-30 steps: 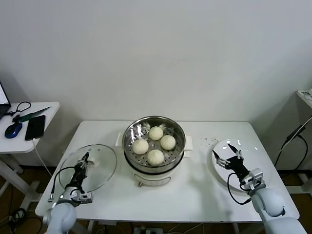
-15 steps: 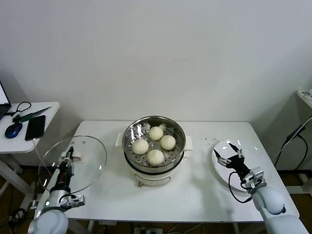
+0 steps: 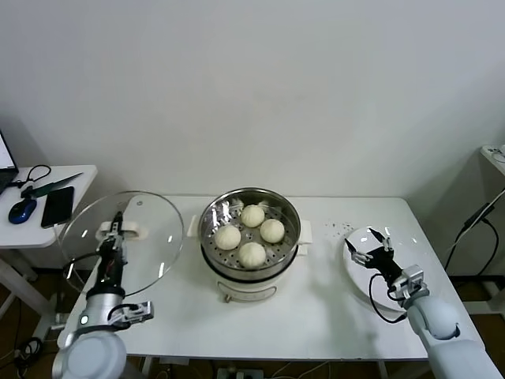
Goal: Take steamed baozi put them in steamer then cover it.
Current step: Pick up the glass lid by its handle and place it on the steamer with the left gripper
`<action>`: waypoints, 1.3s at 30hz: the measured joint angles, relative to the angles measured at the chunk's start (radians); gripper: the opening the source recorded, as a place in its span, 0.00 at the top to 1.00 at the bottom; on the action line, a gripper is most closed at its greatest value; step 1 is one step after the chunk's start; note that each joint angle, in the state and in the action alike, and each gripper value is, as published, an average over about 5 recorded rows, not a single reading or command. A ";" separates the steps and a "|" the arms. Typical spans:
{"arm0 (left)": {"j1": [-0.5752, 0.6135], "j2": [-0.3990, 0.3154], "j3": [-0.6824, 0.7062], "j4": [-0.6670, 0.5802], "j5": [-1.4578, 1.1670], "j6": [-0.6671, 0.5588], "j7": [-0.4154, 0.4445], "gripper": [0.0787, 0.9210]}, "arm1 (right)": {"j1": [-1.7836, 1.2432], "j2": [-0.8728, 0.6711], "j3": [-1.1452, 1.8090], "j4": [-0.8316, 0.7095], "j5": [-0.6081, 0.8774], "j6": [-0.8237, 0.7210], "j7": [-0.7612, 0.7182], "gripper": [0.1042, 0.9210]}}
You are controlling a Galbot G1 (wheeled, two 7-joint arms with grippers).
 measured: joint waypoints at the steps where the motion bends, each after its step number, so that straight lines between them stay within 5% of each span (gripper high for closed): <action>1: -0.018 0.008 0.026 -0.008 0.001 0.020 0.014 0.92 | 0.003 0.002 -0.001 -0.004 -0.002 0.001 -0.001 0.12; 10: -0.223 0.021 0.261 -0.030 0.041 0.165 0.180 0.92 | 0.014 0.007 0.006 -0.028 -0.013 0.010 -0.008 0.12; 18: -0.389 -0.071 0.430 0.025 0.106 0.225 0.278 0.92 | 0.012 0.015 0.020 -0.045 -0.027 0.021 -0.019 0.12; 30: -0.509 -0.251 0.559 0.187 0.179 0.235 0.313 0.92 | -0.002 0.015 0.047 -0.053 -0.032 0.032 -0.029 0.12; 39: -0.536 -0.319 0.604 0.280 0.191 0.234 0.315 0.92 | -0.001 0.020 0.050 -0.058 -0.036 0.036 -0.032 0.12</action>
